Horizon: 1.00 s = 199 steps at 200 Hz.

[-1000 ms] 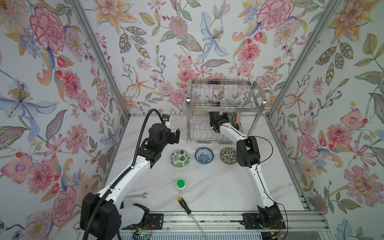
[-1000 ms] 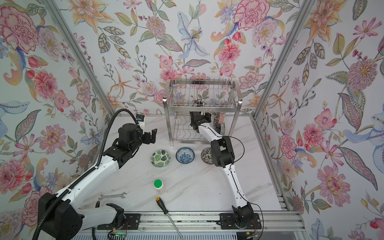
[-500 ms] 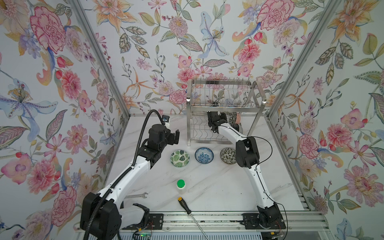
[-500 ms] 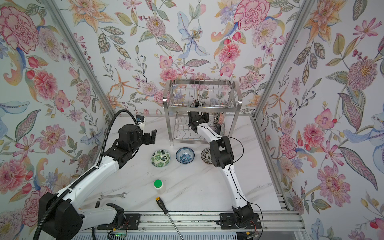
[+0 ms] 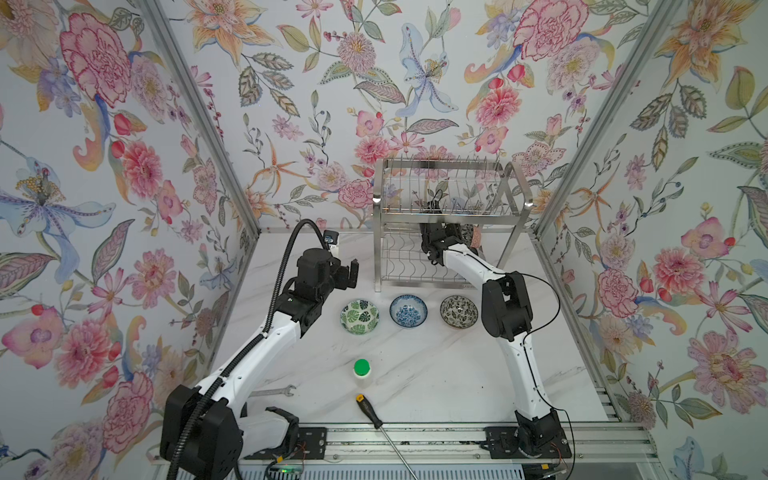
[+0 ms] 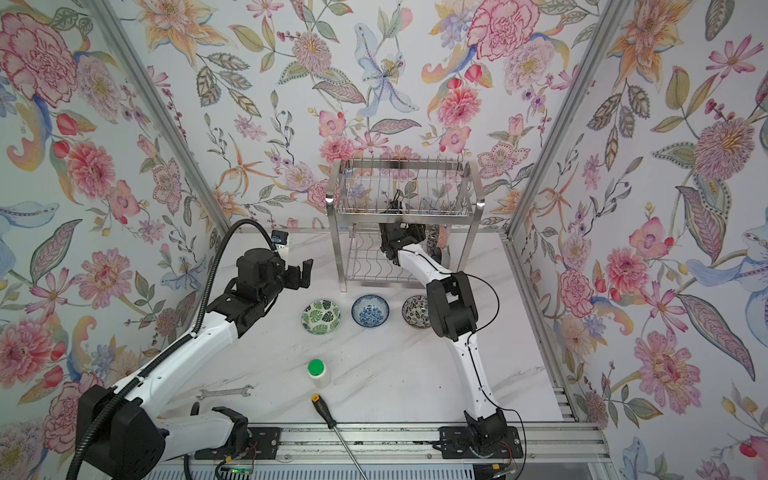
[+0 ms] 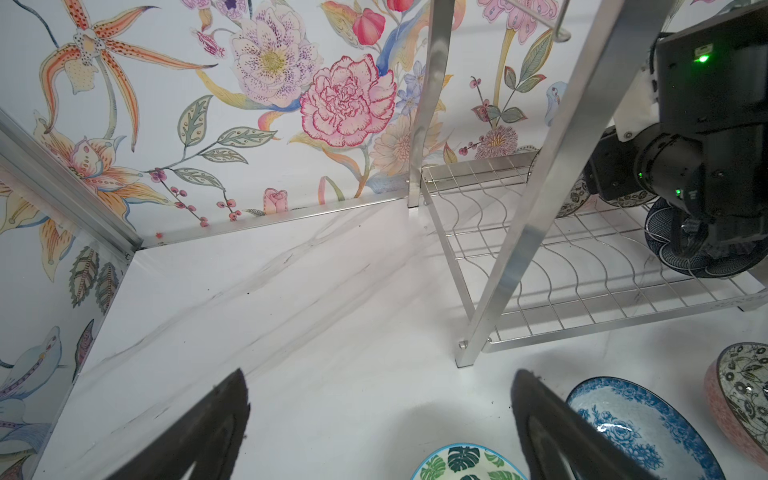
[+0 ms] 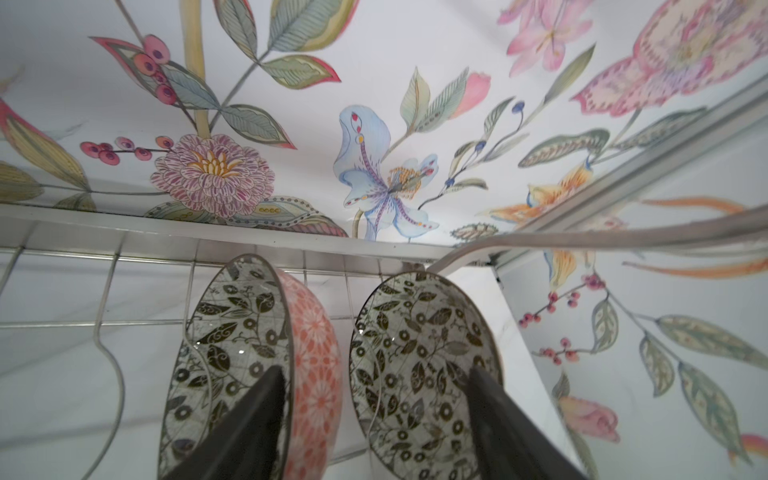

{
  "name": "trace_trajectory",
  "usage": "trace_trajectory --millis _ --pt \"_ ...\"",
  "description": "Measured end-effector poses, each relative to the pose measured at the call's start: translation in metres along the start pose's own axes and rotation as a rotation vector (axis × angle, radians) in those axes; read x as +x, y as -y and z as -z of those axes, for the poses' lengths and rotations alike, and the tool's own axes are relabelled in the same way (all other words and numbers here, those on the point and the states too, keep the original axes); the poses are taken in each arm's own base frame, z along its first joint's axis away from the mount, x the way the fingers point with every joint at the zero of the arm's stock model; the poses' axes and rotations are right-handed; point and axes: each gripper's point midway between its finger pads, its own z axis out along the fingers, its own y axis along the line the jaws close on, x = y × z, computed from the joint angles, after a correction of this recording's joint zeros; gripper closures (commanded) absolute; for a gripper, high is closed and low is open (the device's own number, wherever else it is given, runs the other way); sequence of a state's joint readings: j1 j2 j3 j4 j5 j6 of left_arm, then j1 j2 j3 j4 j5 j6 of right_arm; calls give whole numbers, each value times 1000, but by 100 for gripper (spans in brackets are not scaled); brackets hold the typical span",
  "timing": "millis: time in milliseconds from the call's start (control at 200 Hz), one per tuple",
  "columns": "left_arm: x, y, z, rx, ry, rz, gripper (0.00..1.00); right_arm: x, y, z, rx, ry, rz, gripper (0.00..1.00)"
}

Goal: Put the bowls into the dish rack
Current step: 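Lower the grey-green leaf bowl upright into a rack slot with right gripper, then open right gripper and withdraw it while left gripper moves toward the monstera bowl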

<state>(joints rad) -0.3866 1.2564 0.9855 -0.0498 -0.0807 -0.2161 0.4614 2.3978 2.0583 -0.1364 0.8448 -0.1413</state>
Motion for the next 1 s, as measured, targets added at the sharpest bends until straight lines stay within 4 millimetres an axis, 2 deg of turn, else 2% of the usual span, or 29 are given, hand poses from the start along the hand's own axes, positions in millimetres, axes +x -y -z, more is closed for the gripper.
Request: trace_trajectory --millis 75,265,465,616,836,996 --pt "0 0 0 3 1 0 1 6 1 4 -19 -3 19 0" --pt "0 4 0 23 0 0 1 19 -4 15 -85 8 74 1" --pt "0 5 0 32 -1 0 1 22 1 34 -151 58 86 1" --pt "1 8 0 50 -5 0 1 18 4 54 -216 109 94 1" --pt "5 8 0 50 -19 -2 1 27 2 88 -332 149 129 1" --pt "7 8 0 49 -27 -3 1 30 10 120 -419 183 127 1"
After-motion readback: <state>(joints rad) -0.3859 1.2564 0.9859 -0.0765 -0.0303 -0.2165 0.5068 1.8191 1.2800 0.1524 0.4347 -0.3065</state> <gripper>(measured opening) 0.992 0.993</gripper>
